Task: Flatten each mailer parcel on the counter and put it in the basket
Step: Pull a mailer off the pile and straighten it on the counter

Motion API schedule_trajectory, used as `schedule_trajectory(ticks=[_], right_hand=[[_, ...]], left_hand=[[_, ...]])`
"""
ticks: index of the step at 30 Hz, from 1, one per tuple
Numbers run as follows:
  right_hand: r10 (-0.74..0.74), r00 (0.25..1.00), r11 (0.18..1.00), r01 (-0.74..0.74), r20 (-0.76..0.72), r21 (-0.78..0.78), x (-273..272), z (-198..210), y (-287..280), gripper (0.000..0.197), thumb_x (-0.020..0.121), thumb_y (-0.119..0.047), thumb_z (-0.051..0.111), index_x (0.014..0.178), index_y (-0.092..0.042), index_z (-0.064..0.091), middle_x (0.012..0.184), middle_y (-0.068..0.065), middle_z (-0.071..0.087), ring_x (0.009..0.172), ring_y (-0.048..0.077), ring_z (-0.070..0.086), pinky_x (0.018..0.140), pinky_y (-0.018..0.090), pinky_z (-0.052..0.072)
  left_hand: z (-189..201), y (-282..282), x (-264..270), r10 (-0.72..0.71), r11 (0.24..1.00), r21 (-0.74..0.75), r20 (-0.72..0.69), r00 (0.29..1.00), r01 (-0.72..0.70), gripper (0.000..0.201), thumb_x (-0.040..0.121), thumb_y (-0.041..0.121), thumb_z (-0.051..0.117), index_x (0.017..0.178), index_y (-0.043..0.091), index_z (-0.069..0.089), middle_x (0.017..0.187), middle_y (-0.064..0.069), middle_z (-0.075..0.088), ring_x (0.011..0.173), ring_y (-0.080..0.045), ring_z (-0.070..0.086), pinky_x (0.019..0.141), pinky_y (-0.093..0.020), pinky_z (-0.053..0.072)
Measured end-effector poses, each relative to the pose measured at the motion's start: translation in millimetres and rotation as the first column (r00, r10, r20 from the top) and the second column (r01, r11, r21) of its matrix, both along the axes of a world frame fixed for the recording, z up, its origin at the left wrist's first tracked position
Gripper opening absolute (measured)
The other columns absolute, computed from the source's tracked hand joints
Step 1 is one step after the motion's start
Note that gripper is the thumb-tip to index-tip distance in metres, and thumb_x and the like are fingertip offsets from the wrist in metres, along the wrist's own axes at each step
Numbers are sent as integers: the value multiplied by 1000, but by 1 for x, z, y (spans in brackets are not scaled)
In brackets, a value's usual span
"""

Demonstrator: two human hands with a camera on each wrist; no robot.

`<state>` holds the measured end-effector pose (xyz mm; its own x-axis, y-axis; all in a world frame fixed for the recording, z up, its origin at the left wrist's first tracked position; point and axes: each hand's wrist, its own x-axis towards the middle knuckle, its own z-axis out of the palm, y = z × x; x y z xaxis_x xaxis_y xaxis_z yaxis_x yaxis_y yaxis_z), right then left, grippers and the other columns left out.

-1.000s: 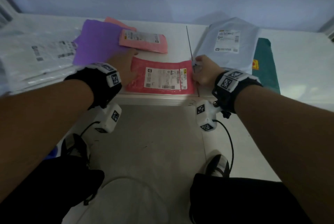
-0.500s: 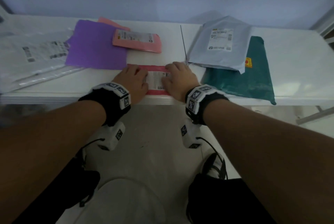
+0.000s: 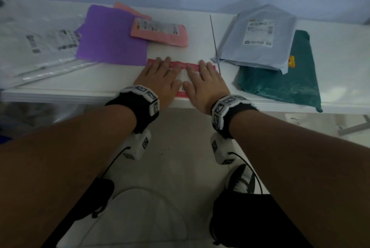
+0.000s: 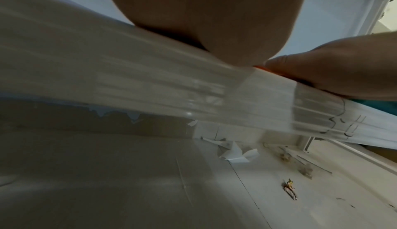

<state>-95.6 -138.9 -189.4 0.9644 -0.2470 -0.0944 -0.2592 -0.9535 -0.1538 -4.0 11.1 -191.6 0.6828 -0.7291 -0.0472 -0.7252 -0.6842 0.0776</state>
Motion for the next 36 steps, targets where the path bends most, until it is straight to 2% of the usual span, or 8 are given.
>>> schedule_trajectory(ticks=[3,7,9,13,16,20,30,36], right_hand=[[14,1000,1000,-14,-16,-16,-1,0,-2,63,100,-56,18,157,-31,10,165,11,3,152,30,2,122,42,1],[-19,1000,1000,20,-11,1,1,-3,-7,75,97,-61,19,158,-17,8,165,10,3,152,25,2,123,39,3],[-30,999,1000,30,-14,-7,1,-3,-7,78,96,-62,18,158,-16,8,165,11,1,152,26,1,123,40,3],[-22,998,999,20,-51,-36,-1,-1,-7,74,95,-65,11,157,-26,3,165,11,-4,152,26,-3,123,44,0],[-16,997,999,14,-75,-29,-1,-1,-8,72,93,-68,8,156,-35,1,164,10,-7,152,26,-6,122,44,-3],[-26,997,999,25,-73,-21,-1,0,-8,69,92,-71,7,155,-42,2,165,9,-7,151,28,-8,122,46,-5],[-20,996,1000,20,-92,3,3,0,-11,72,92,-70,12,155,-38,1,165,7,-7,152,28,-7,122,45,-3],[-16,991,1000,19,-131,21,4,4,-11,70,94,-69,12,155,-38,-2,164,7,-10,151,28,-10,122,47,-4]], left_hand=[[2,1,0,2,1000,24,8,1000,-2,57,99,46,17,154,31,9,162,-9,7,148,-30,8,120,-43,5],[2,-1,-1,50,998,49,-16,999,-50,58,99,48,17,153,33,6,162,-13,3,149,-29,4,120,-41,3],[2,0,0,60,997,52,-38,998,-58,59,98,50,15,153,34,3,162,-12,-1,149,-27,1,121,-41,2],[2,2,2,73,993,93,-45,996,-69,64,97,55,14,154,29,0,162,-13,-5,149,-27,-2,121,-41,1],[0,3,0,149,986,83,-26,988,-147,72,94,60,16,154,24,1,161,-15,-5,149,-30,-1,121,-43,4],[0,1,-4,188,979,83,-6,982,-186,72,93,62,16,154,27,1,161,-17,-6,148,-33,-1,120,-44,4],[3,16,7,106,991,86,-45,993,-101,76,91,70,18,153,32,-1,162,-11,-5,149,-28,-1,120,-41,4],[4,14,3,126,988,95,-39,991,-122,74,92,68,17,153,32,-2,161,-13,-7,149,-29,-2,120,-41,3]])
